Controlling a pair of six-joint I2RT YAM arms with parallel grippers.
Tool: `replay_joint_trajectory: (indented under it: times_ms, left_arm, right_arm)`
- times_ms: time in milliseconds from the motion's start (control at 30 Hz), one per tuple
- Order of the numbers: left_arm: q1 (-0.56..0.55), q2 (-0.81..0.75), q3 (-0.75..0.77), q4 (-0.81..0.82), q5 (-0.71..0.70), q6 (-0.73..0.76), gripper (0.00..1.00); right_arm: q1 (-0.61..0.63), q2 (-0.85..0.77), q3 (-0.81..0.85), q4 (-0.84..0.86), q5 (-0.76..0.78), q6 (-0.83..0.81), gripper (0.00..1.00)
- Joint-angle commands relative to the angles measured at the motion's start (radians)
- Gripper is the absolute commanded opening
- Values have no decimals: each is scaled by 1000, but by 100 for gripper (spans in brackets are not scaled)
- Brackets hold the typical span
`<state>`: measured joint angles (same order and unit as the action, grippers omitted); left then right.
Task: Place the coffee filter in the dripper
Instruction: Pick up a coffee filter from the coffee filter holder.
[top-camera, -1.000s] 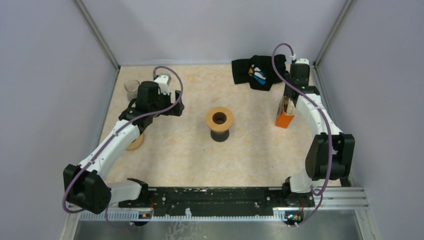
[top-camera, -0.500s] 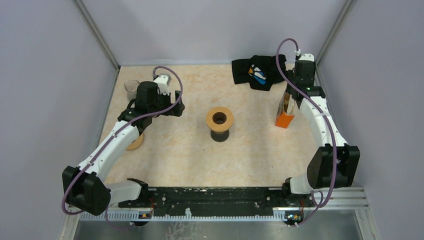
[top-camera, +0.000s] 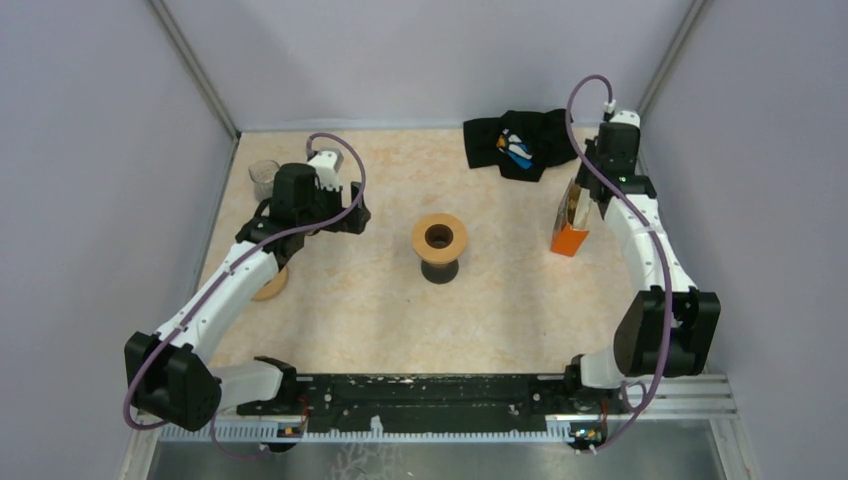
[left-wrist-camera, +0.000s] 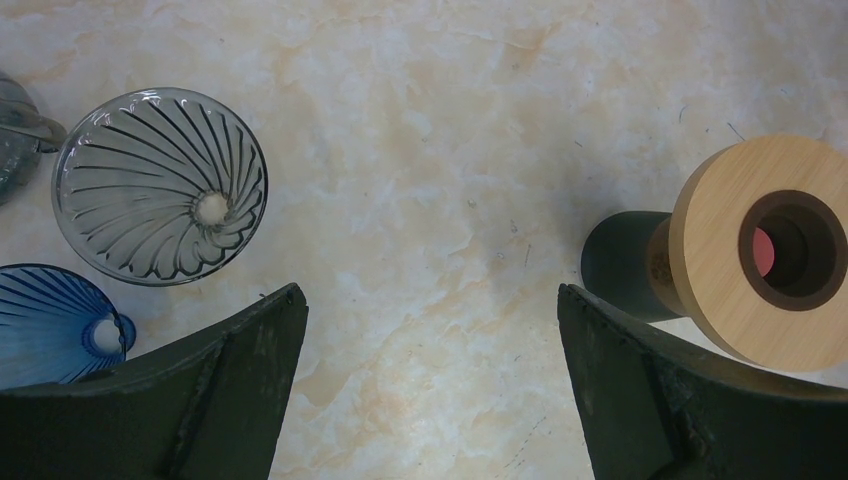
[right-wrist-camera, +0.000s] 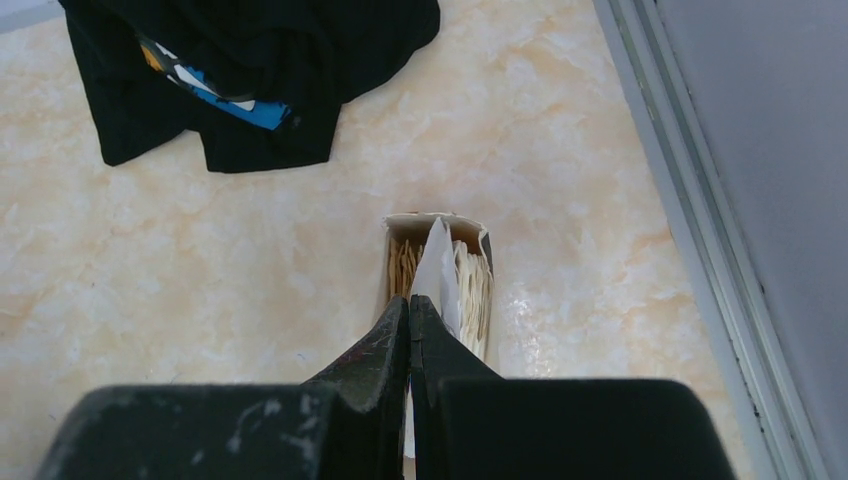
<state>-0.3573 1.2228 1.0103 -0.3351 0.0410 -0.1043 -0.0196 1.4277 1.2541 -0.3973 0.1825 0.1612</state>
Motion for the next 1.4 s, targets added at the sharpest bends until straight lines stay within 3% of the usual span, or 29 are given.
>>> replay_joint_trajectory:
  times_ms: [0,400,900,1367]
  left_arm:
    - [2,-25,-10,24,15,-8,99]
    - [1,-24,-10,25,22,-8,99]
    - [2,-27,-12,27,29,-9,99]
    - [2,-28,-12,28,36,-10,99]
  right_arm:
    - [-44,-10,-23,63,-53,74,0]
    - [-103,4,-49,76,-163,158,0]
    - [-186,24,-68,111,-406,377,0]
    - [-187,2,-17,59,-385,284,0]
